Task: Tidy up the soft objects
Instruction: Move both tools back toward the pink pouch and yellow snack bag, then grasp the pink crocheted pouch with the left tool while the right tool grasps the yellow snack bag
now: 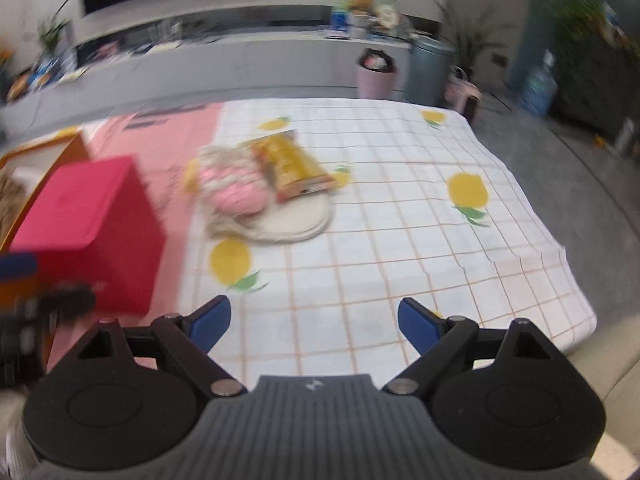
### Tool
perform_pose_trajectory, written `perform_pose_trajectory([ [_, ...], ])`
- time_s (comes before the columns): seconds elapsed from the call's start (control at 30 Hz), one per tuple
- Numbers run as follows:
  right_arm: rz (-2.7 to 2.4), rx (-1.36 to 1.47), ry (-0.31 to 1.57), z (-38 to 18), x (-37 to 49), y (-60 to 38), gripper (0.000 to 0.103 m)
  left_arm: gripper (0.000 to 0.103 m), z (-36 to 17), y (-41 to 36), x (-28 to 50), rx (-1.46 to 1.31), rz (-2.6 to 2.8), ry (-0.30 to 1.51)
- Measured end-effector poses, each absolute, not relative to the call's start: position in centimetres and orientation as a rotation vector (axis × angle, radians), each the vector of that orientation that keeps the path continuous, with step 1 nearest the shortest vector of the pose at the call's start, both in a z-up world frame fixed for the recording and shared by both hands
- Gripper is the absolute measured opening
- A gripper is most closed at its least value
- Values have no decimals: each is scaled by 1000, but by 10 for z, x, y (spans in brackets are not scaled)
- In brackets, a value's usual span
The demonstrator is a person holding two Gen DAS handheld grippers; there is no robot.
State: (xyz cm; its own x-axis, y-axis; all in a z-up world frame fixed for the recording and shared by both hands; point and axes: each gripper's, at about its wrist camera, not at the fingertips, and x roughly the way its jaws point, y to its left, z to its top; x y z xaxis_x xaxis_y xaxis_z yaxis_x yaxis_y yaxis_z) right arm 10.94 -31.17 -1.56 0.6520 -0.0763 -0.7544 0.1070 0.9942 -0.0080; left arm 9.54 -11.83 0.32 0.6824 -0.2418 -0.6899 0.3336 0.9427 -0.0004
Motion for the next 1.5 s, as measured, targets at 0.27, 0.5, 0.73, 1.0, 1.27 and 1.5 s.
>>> perform_pose_trajectory([
  [0.27, -120, 315, 665, -19, 159, -355, 89, 86, -23, -172, 114, 169, -301, 704],
  [0.5, 178, 59, 727, -30, 240, -342, 94, 86, -45, -205, 152, 123, -148, 677],
  [0.73, 212, 150, 765, -77, 315, -360, 94, 86, -64, -217, 195, 119, -45, 663],
  [1.0, 180, -69, 732, -110, 336, -351, 92, 86, -81, -221, 215, 158, 68, 670],
  [1.27, 239, 52, 696, -123, 337, -361, 95, 87, -90, -228, 233, 145, 94, 662],
  [1.5, 253, 89, 725, -140, 339, -358, 95, 80, -100, -238, 237, 157, 91, 632],
])
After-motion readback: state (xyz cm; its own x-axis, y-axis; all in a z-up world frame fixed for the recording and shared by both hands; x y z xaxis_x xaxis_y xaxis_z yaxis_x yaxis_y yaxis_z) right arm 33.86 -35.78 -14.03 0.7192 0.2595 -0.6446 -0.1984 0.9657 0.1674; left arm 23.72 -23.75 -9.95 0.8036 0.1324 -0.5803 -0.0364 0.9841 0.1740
